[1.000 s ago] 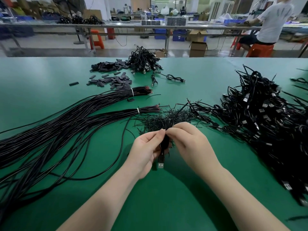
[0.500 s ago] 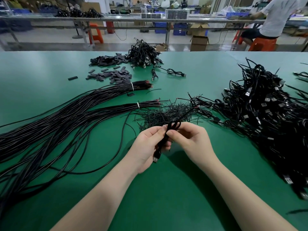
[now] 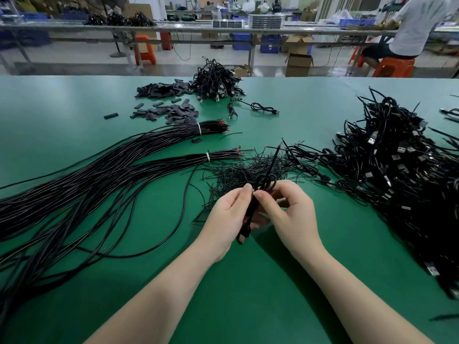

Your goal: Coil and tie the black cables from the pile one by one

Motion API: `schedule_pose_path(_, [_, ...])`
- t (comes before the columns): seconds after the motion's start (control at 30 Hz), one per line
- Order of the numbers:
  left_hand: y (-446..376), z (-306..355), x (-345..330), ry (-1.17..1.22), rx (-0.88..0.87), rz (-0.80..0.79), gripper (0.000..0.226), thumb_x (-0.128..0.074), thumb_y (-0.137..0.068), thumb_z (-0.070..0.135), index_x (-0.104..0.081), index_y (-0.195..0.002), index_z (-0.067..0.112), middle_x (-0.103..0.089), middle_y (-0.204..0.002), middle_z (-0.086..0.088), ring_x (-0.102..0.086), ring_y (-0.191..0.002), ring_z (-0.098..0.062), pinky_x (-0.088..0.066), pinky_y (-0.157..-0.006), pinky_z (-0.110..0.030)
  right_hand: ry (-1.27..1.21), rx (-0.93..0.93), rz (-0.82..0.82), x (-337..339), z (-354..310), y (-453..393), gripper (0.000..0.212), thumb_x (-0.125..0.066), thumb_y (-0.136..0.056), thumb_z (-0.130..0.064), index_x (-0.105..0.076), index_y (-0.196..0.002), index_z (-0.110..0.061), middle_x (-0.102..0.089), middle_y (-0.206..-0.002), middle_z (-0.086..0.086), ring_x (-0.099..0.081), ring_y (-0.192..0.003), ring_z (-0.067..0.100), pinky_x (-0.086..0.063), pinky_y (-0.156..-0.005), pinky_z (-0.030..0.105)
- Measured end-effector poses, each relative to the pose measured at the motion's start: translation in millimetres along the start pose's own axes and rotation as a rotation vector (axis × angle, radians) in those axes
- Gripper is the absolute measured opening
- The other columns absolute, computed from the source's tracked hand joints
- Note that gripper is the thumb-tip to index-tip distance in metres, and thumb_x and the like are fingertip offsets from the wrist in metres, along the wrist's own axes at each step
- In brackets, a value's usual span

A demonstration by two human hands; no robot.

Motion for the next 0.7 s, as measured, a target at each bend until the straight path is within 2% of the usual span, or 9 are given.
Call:
schedule_pose_path(0.07, [0.0,0.6,1.0,0.028,0.007,-0.02,0.044,-0.054,-0.086,0.047,-0.068,-0.099,0.007,-0.073,-0.089,-0.01,-0.07,-0.081,-0.019,-0.056,-0.079,-0.04,0.01,0.017,0.008,0.5,0.3,0.5,0.015,-0.07,-0.086,-0.021,-0.064,-0.072,-0.02,-0.06,-0.074,-0.008,-0.056,-0.071,0.011,-0.045,-0.063,0.027])
schedule_pose_path(0.17, [-2.0,3.0,6.6,0.098,0.042,-0.053,0.047,-0.056,-0.082,0.04,-0.066,-0.104,0.0,-0.071,-0.097,-0.018,-0.069,-0.085,-0.022,-0.055,-0.085,-0.042,-0.017,0.049,-0.01,0.8,-1.7,1.0,0.016,-0.068,-0.083,-0.025,-0.066,-0.072,-0.014,-0.061,-0.075,-0.004,-0.056,-0.071,0.012,-0.045,-0.062,0.027])
schedule_pose_path(0.23, [-2.6,4.9,10.9,0.154,0.083,-0.096,0.043,-0.057,-0.083,0.037,-0.065,-0.104,0.001,-0.07,-0.095,-0.017,-0.069,-0.083,-0.022,-0.058,-0.077,-0.034,-0.042,0.077,-0.025,0.0,-3.7,0.5,0.018,-0.067,-0.083,-0.026,-0.068,-0.074,-0.01,-0.062,-0.076,-0.002,-0.056,-0.073,0.013,-0.046,-0.063,0.028])
schedule_pose_path(0.3, [-2.2,5.6,15.2,0.198,0.114,-0.14,0.039,-0.058,-0.083,0.036,-0.065,-0.102,0.002,-0.07,-0.091,-0.013,-0.068,-0.08,-0.02,-0.056,-0.068,-0.028,-0.073,0.077,-0.047,-1.1,-5.5,0.6,0.017,-0.066,-0.085,-0.025,-0.069,-0.076,-0.011,-0.062,-0.076,-0.003,-0.058,-0.075,0.016,-0.048,-0.064,0.037])
schedule_pose_path(0.4, [-1.4,5.5,14.1,0.19,0.118,-0.133,0.045,-0.06,-0.082,0.04,-0.066,-0.103,0.001,-0.07,-0.093,-0.016,-0.068,-0.08,-0.021,-0.054,-0.065,-0.026,-0.091,0.053,-0.045,-1.6,-7.0,2.4,0.015,-0.066,-0.084,-0.027,-0.068,-0.075,-0.015,-0.061,-0.074,-0.004,-0.059,-0.072,0.018,-0.05,-0.064,0.041])
schedule_pose_path(0.47, [-2.3,1.7,10.4,0.117,0.073,-0.08,0.047,-0.059,-0.081,0.044,-0.07,-0.099,0.002,-0.071,-0.093,-0.017,-0.069,-0.082,-0.022,-0.057,-0.071,-0.032,-0.078,0.047,-0.016,-1.0,-6.3,2.4,0.012,-0.068,-0.083,-0.025,-0.065,-0.072,-0.021,-0.061,-0.072,-0.008,-0.058,-0.068,0.012,-0.049,-0.063,0.032])
schedule_pose_path(0.57, [-2.9,-5.8,6.7,-0.044,0.012,-0.001,0.048,-0.055,-0.083,0.052,-0.073,-0.09,0.008,-0.073,-0.085,-0.013,-0.071,-0.081,-0.023,-0.055,-0.081,-0.046,-0.028,0.013,0.003,1.8,-0.2,3.4,0.026,-0.072,-0.085,-0.018,-0.059,-0.067,-0.031,-0.059,-0.068,-0.017,-0.054,-0.064,0.002,-0.04,-0.059,0.014])
schedule_pose_path(0.63, [-3.0,-9.4,4.3,-0.088,-0.021,0.024,0.051,-0.051,-0.088,0.053,-0.073,-0.094,0.008,-0.074,-0.091,-0.015,-0.071,-0.088,-0.027,-0.058,-0.083,-0.044,-0.013,-0.071,-0.044,0.2,-1.3,3.8,0.022,-0.067,-0.09,-0.02,-0.061,-0.07,-0.028,-0.059,-0.063,-0.017,-0.053,-0.059,0.001,-0.04,-0.056,0.013])
schedule_pose_path(0.7, [-1.3,-12.2,1.6,-0.08,-0.07,0.043,0.04,-0.049,-0.093,0.051,-0.075,-0.097,0.02,-0.075,-0.098,-0.005,-0.071,-0.096,-0.02,-0.059,-0.082,-0.037,-0.172,-0.186,-0.041,-1.0,-8.8,0.0,0.021,-0.056,-0.096,-0.02,-0.063,-0.077,-0.019,-0.064,-0.064,-0.012,-0.057,-0.058,0.004,-0.049,-0.056,0.018])
Point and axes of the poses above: each hand's wrist, its own y-axis away from the middle knuckle, its own x-axis out of the back of the hand, z = x × y, the point moved 1 cm from there along -y, towards the middle knuckle
